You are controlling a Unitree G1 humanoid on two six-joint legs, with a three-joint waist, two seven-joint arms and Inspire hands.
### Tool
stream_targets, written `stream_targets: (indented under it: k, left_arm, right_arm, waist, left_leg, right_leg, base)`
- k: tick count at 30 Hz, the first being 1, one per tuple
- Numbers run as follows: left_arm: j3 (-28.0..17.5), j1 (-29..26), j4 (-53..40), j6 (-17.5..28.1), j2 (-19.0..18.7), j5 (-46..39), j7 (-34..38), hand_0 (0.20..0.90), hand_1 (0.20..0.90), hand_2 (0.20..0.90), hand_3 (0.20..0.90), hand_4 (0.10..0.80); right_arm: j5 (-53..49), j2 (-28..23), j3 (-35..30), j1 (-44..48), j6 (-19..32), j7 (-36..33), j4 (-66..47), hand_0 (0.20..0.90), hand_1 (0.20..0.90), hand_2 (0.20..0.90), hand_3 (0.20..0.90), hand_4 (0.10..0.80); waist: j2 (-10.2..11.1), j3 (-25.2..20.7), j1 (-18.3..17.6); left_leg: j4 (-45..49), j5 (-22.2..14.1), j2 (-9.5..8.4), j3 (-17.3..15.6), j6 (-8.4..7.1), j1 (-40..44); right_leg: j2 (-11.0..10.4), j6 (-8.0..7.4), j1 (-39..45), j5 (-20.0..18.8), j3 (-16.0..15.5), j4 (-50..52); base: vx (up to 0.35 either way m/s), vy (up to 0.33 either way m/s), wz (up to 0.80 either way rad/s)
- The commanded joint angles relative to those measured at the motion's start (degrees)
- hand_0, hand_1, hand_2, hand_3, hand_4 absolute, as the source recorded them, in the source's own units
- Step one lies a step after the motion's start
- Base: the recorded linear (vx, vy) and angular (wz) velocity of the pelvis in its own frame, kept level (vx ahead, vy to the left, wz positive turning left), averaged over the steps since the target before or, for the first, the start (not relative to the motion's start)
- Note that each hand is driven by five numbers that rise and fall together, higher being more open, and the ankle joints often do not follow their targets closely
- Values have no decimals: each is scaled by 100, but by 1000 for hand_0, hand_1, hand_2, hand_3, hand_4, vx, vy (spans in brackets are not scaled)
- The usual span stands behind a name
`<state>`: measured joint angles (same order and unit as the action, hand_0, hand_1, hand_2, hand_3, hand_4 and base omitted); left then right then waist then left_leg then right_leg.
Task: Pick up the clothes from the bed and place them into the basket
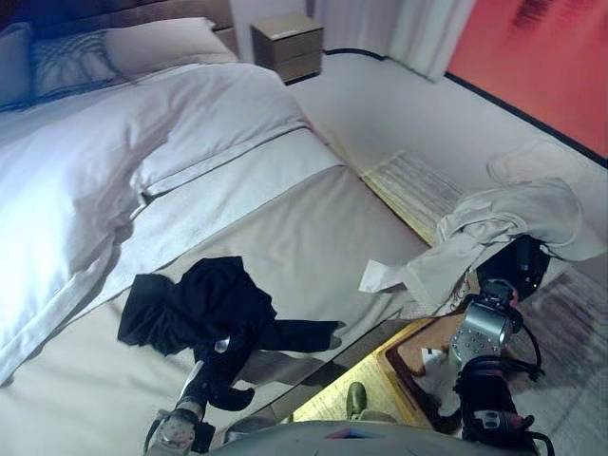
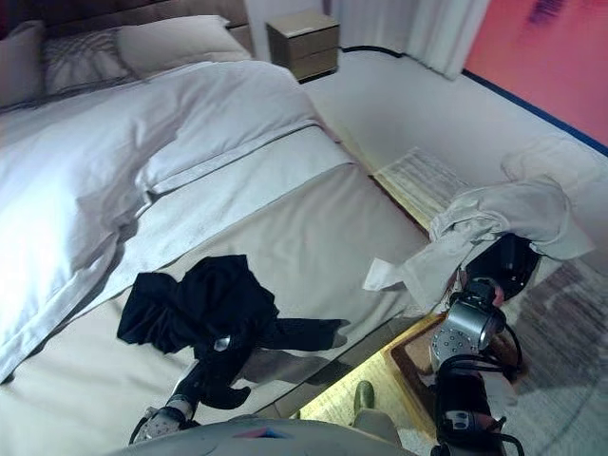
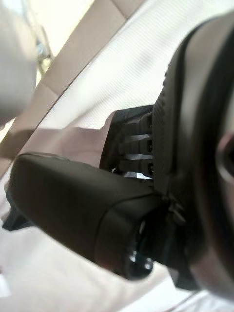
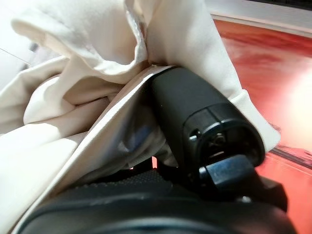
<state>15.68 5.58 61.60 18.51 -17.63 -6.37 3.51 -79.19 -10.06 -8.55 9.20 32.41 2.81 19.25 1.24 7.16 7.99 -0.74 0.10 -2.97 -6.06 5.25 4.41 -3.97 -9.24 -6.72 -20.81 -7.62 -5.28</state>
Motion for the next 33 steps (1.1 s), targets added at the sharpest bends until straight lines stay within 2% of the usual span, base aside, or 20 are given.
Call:
stream_targets:
  k: [1,2,3,4,5,7,12,16,24,33]
  left_arm:
    - [-338,-157,18,149,-393,-395,102,900,900,900,900,800]
    - [-342,-178,44,150,-391,-453,121,900,900,900,900,800]
    - [-386,-201,82,132,-366,-558,180,900,900,900,900,800]
    - [-462,-217,100,119,-338,-653,238,900,900,900,900,800]
    - [-515,-236,122,121,-307,-684,278,900,900,900,900,800]
    - [-617,-241,201,126,-218,-663,336,900,900,900,900,800]
    - [-508,-201,142,154,-86,-301,210,900,900,900,900,800]
    - [-391,-112,40,195,-13,-272,220,900,900,900,900,800]
    - [-351,-15,126,271,16,-195,178,900,900,900,900,800]
    - [-37,-106,13,423,-23,-223,-8,900,900,900,900,800]
  right_arm:
    - [738,-600,90,791,399,246,-1103,300,300,300,200,100]
    - [718,-602,126,848,378,286,-1096,300,300,300,200,100]
    - [769,-574,193,992,331,276,-1055,300,300,300,200,100]
    - [835,-523,299,1170,282,201,-987,300,300,300,200,100]
    - [898,-467,376,1296,263,132,-936,300,300,300,200,100]
    - [978,-442,470,1419,189,-168,-882,300,300,300,200,100]
    - [1357,-424,493,1289,165,-753,-766,300,300,300,200,100]
    - [1490,-413,420,1109,352,-1117,-602,300,300,300,200,100]
    - [1761,-481,322,822,488,-1919,177,300,300,300,200,100]
    - [2206,-695,178,780,742,-2844,1660,300,300,300,200,100]
  waist:
    - [-206,-63,347]
    - [-195,-105,432]
    - [-153,-170,592]
    - [-70,-205,718]
    - [-2,-222,785]
    - [131,-274,826]
    - [217,-333,926]
    - [147,-378,922]
    - [-71,-331,959]
    - [-382,-35,1121]
  left_leg:
    - [-315,130,97,630,-290,-175]
    - [-307,168,131,549,-303,-276]
    - [-309,232,185,413,-362,-417]
    - [-304,282,233,289,-461,-489]
    - [-305,320,290,181,-550,-543]
    - [-285,432,430,57,-701,-730]
    - [-324,646,593,75,-836,-1026]
    - [-345,653,600,210,-884,-1013]
    - [-298,728,581,404,-959,-1100]
    - [-81,781,447,670,-1036,-1504]
  right_leg:
    - [-1024,153,533,1309,-975,2180]
    - [-1073,180,690,1440,-1084,2099]
    - [-1101,214,995,1654,-1332,1821]
    - [-1006,237,1269,1857,-1482,1247]
    - [-891,221,1443,1903,-1529,759]
    - [-727,176,1536,1831,-1415,165]
    - [-575,208,1711,1950,-1601,58]
    - [-531,253,1697,1979,-1690,56]
    - [-559,294,1688,1996,-1813,85]
    - [-729,323,1491,2117,-2015,370]
  base:
    - [-222,-73,-162]
    - [-202,-110,-67]
    - [-182,-174,-53]
    - [-152,-228,-84]
    - [-87,-241,-111]
    - [-17,-213,-97]
    - [5,-134,-25]
    - [31,-35,-37]
    - [15,6,6]
    - [-38,3,12]
